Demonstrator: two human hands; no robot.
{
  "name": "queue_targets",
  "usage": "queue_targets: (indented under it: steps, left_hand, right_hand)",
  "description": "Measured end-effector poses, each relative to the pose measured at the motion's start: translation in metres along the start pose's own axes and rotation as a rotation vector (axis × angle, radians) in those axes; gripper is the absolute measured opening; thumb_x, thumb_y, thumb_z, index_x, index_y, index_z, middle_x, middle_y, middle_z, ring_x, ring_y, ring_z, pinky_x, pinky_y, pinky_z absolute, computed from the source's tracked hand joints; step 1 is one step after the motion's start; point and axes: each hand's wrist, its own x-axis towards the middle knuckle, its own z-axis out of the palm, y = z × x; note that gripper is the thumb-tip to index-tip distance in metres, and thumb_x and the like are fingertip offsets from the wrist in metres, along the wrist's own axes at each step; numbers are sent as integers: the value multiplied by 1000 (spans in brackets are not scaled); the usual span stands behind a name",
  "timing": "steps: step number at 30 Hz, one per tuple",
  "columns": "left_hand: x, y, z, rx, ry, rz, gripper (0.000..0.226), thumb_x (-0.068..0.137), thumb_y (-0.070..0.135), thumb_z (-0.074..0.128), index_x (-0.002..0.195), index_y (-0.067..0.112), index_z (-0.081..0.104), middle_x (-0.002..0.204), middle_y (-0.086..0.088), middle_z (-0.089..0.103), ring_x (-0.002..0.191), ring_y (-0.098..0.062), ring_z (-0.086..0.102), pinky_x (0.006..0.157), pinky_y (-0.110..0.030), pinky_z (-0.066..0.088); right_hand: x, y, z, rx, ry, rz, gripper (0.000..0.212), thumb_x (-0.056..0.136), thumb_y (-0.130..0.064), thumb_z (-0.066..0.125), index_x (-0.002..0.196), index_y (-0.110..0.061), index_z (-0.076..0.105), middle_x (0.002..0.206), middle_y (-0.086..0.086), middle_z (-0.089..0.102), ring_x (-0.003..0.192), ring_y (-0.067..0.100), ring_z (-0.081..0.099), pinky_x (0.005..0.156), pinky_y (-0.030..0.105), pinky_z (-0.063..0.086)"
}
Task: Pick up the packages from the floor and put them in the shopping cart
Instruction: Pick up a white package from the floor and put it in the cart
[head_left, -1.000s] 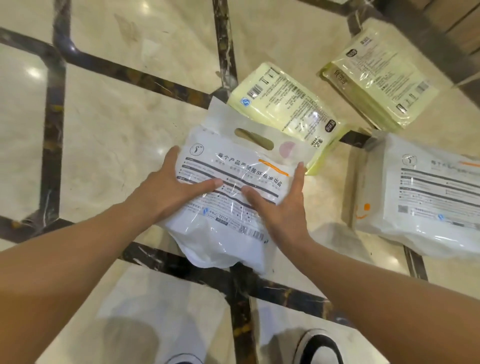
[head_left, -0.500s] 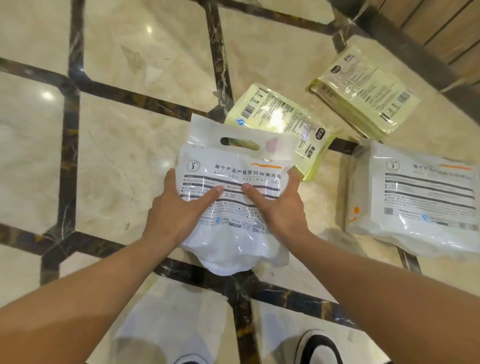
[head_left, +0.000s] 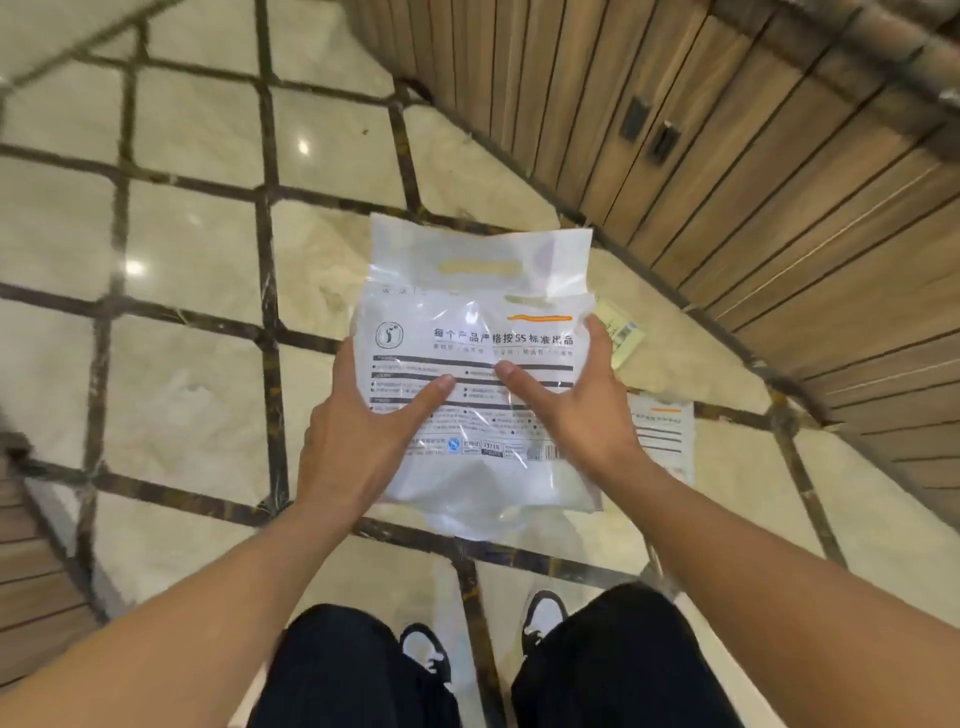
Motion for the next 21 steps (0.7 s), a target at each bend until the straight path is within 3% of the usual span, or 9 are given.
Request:
queue_targets:
  steps: [3, 8, 12, 15, 21]
  left_hand:
    - [-33, 112, -57, 11, -3, 78, 87, 70, 78, 75, 145, 49, 40, 112, 24, 69, 102, -13, 70, 82, -32, 52]
    - [-81, 277, -130, 40, -44, 252, 92, 71, 81, 71, 148, 46, 37, 118, 16, 71, 104, -22, 70, 91, -41, 56]
    - [-119, 385, -169, 24, -32, 444, 99, 65, 90, 64, 150, 48, 36, 125, 6, 72, 109, -30, 69, 86, -40, 55]
    - [-156, 450, -182, 12, -69, 612, 106, 60, 98, 54, 150, 46, 34, 126, 2, 73, 110, -34, 69, 87, -45, 56]
    - [-250, 534, -171, 29, -176, 892, 111, 66, 96, 44, 158, 37, 27, 128, -2, 72, 113, -37, 67, 88, -45, 54]
  right_hand:
    - [-40, -101, -74, 37, 86, -76, 123, 60, -89, 76, 158, -42, 18, 142, -10, 64, 126, 18, 65, 105, 47, 54]
    - [-107, -232, -186, 57, 272, -174, 99, 62, -81, 78, 143, -46, 33, 140, -7, 62, 131, 19, 59, 107, 40, 51]
    - [-165, -316, -268, 89, 437, -246, 115, 71, -76, 81, 162, -36, 25, 159, -6, 50, 144, 20, 50, 112, 37, 44]
    - [-216, -353, -321, 118, 637, -278, 120, 62, -83, 78, 159, -30, 33, 148, -5, 61, 133, 18, 61, 110, 43, 50]
    - [-323, -356, -409, 112, 964, -253, 103, 60, -89, 78, 142, -30, 56, 127, -13, 73, 116, 9, 71, 100, 42, 58]
